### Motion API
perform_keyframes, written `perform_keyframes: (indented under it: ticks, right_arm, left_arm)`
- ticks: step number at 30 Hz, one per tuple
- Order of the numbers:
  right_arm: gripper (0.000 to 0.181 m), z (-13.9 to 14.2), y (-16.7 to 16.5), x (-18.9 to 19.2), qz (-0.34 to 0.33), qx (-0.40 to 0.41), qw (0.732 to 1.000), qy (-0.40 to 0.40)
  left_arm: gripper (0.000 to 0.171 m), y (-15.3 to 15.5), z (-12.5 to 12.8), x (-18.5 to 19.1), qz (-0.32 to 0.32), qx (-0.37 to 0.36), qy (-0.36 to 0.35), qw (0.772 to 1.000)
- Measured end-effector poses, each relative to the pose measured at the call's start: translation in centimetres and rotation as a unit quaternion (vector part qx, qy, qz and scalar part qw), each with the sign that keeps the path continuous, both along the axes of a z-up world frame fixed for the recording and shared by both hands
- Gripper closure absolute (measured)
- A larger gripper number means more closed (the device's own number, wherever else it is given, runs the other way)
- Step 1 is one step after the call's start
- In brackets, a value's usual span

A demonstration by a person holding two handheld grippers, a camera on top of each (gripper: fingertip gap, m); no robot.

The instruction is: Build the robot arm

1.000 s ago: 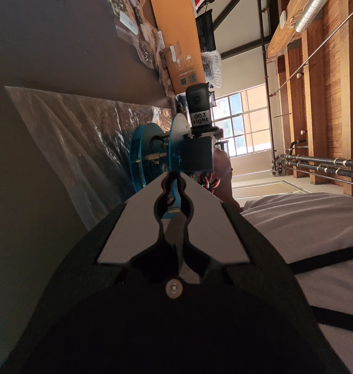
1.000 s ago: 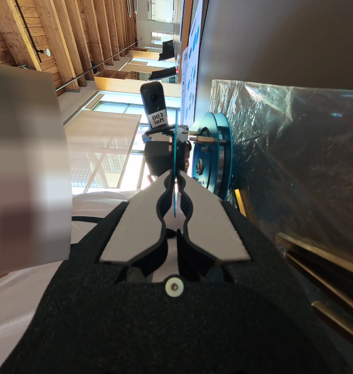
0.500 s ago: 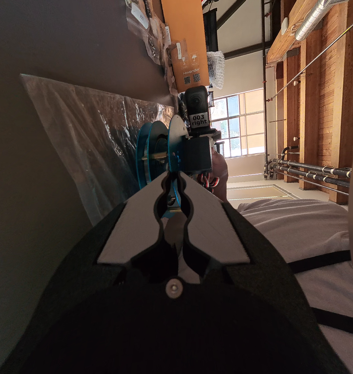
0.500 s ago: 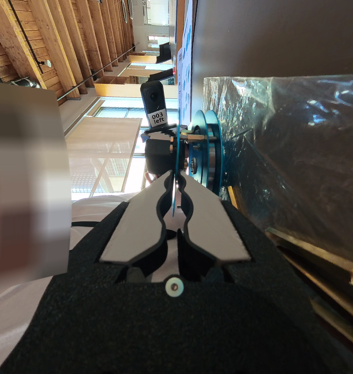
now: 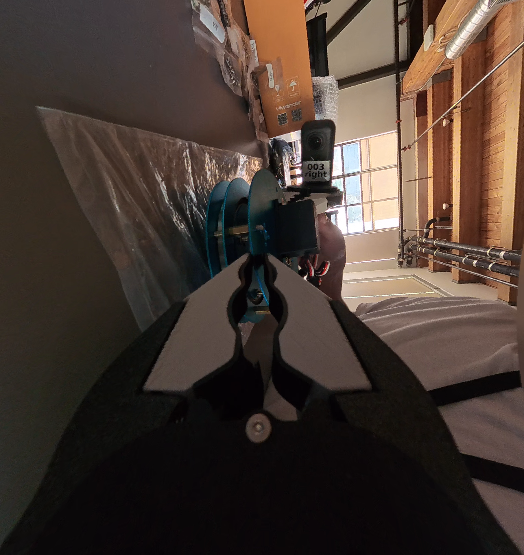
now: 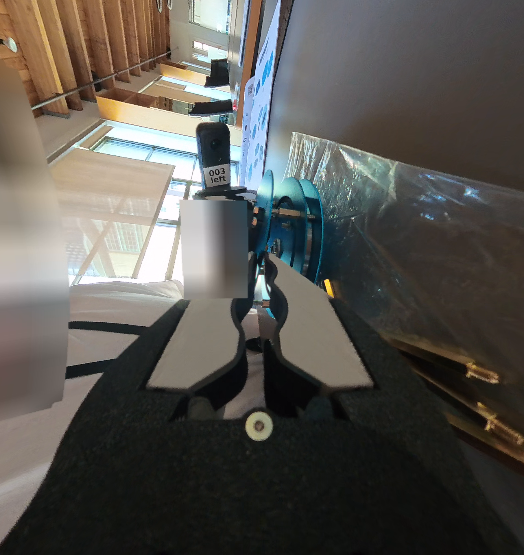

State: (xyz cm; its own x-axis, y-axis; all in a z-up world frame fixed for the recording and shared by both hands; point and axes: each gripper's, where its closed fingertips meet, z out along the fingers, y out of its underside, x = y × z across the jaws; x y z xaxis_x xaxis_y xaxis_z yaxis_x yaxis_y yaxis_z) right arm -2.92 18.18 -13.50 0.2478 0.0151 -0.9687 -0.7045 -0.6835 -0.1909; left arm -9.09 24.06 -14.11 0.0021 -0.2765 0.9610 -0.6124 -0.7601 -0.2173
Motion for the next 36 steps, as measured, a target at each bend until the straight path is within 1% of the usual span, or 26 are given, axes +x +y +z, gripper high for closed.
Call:
perform_keyframes:
  ticks: [3,8,14,17,19,21,23,25,26,27,29,30,31,33,36]
  right_arm:
    - [0.18,0.0,0.1,-0.1,0.001,0.0,1.0,-0.003]
    - [0.18,0.0,0.4,-0.1,-0.002,0.004,1.0,0.018]
    - [0.18,0.0,-0.1,-0.5,0.008,0.003,1.0,0.017]
    - [0.18,-0.1,-0.1,-0.4,0.005,0.005,0.999,0.032]
    - [0.179,-0.7,-0.1,-0.3,0.002,-0.004,1.0,0.017]
    - [0.179,-0.7,-0.1,-0.3,0.001,-0.003,1.0,0.016]
    - [0.178,-0.8,-0.2,-0.3,0.001,-0.001,1.0,-0.007]
    - [0.176,-0.8,-0.4,-0.2,0.006,0.001,0.998,-0.056]
    - [0.172,-0.5,-0.5,0.0,0.005,0.008,0.997,-0.081]
    - [0.168,-0.2,-0.7,0.3,0.003,0.019,0.993,-0.113]
    - [0.167,0.0,-1.3,0.4,0.011,0.037,0.98,-0.195]
    - [0.167,-0.1,-1.7,0.2,0.02,0.04,0.974,-0.223]
    - [0.166,-0.2,-2.1,-0.4,0.029,0.039,0.972,-0.231]
    - [0.161,-0.1,-2.7,-1.7,0.041,0.035,0.979,-0.196]
    - [0.16,-0.4,-2.8,-2.3,0.029,0.029,0.988,-0.151]
  left_arm:
    - [0.166,-0.1,0.0,-0.3,-0.005,0.005,0.0,1.0]
    - [0.167,0.0,0.0,-0.4,-0.01,-0.003,0.001,1.0]
    - [0.166,0.1,0.0,-0.4,-0.015,-0.001,0.005,1.0]
    - [0.167,0.1,0.0,-0.2,-0.016,-0.005,0.003,1.0]
    - [0.167,0.1,0.0,-0.2,-0.015,-0.004,0.003,1.0]
    - [0.167,0.1,0.0,-0.2,-0.013,-0.001,0.003,1.0]
    - [0.167,0.1,0.0,-0.2,-0.011,-0.002,0.002,1.0]
    - [0.167,0.2,0.1,-0.3,-0.009,0.0,-0.001,1.0]
    - [0.165,0.2,0.1,-0.4,-0.008,0.004,-0.005,1.0]
    - [0.16,0.3,0.3,-0.5,-0.008,0.007,-0.009,1.0]
    - [0.153,0.3,0.6,-1.0,-0.006,0.014,-0.013,1.0]
    - [0.152,0.2,0.7,-1.3,-0.006,0.02,-0.014,1.0]
    - [0.152,0.1,0.7,-1.6,-0.006,0.025,-0.014,1.0]
    - [0.152,-0.7,0.7,-2.2,-0.015,0.026,-0.014,0.999]
    - [0.159,-2.1,0.4,-2.6,-0.029,0.025,-0.011,0.999]
